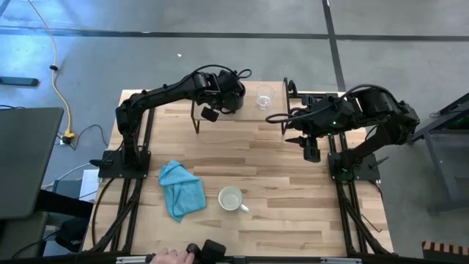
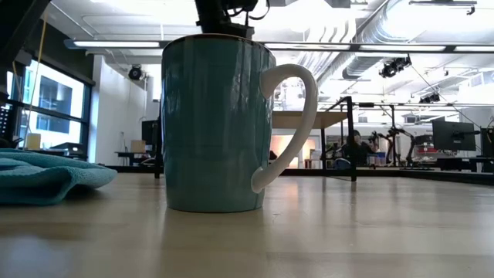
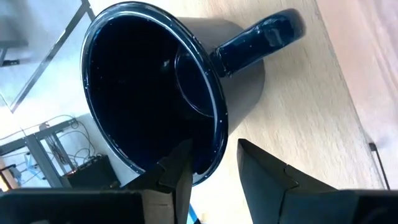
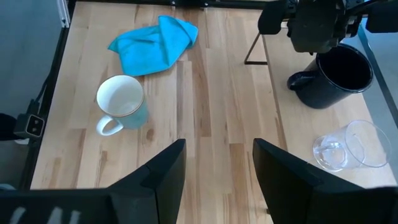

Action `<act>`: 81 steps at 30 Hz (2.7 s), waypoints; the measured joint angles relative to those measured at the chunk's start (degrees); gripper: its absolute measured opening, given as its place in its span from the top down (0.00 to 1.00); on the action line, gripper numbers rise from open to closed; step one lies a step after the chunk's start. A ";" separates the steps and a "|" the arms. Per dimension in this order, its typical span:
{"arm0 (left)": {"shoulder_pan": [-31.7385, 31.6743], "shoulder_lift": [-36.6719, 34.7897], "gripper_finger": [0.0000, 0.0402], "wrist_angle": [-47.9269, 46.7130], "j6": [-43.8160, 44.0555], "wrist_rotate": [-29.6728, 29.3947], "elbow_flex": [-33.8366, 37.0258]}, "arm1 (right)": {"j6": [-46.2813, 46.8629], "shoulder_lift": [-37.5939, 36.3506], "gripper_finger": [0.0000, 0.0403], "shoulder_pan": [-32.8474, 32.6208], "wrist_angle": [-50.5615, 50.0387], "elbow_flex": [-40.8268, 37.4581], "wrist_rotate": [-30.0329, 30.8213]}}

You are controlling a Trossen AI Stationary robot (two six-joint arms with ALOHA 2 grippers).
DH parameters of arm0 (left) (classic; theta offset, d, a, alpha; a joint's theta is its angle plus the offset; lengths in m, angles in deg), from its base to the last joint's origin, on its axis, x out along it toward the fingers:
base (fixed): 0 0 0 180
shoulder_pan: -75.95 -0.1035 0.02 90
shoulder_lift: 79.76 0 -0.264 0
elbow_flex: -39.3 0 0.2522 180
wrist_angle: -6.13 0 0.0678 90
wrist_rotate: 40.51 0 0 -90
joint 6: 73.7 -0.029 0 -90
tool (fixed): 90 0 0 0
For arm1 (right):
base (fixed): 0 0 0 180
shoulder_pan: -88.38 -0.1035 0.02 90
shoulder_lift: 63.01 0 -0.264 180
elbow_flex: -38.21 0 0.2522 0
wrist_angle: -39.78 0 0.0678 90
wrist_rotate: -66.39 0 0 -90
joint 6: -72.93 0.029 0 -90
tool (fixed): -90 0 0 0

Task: Stack small to large cups/mugs on shelf
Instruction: Put the dark blue mug on the shelf

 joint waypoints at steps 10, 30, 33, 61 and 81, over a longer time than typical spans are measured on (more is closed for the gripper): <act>0.07 0.00 0.73 0.20 -1.28 1.33 0.00 | -0.05 0.00 0.56 0.00 -0.02 0.01 -0.11; 0.57 0.00 0.72 0.38 -3.41 5.66 0.00 | -1.14 -0.01 0.56 0.01 -0.02 0.01 -0.10; 0.98 0.00 0.72 0.55 -4.03 6.33 0.00 | -1.14 0.00 0.56 0.01 -0.02 0.01 -0.10; 0.81 -0.02 0.83 4.04 -5.07 7.77 0.00 | -1.57 0.00 0.56 0.02 0.33 0.01 -0.08; 0.79 -0.09 0.91 3.00 -6.15 8.37 0.00 | -1.14 0.00 0.56 0.02 0.35 0.01 -0.08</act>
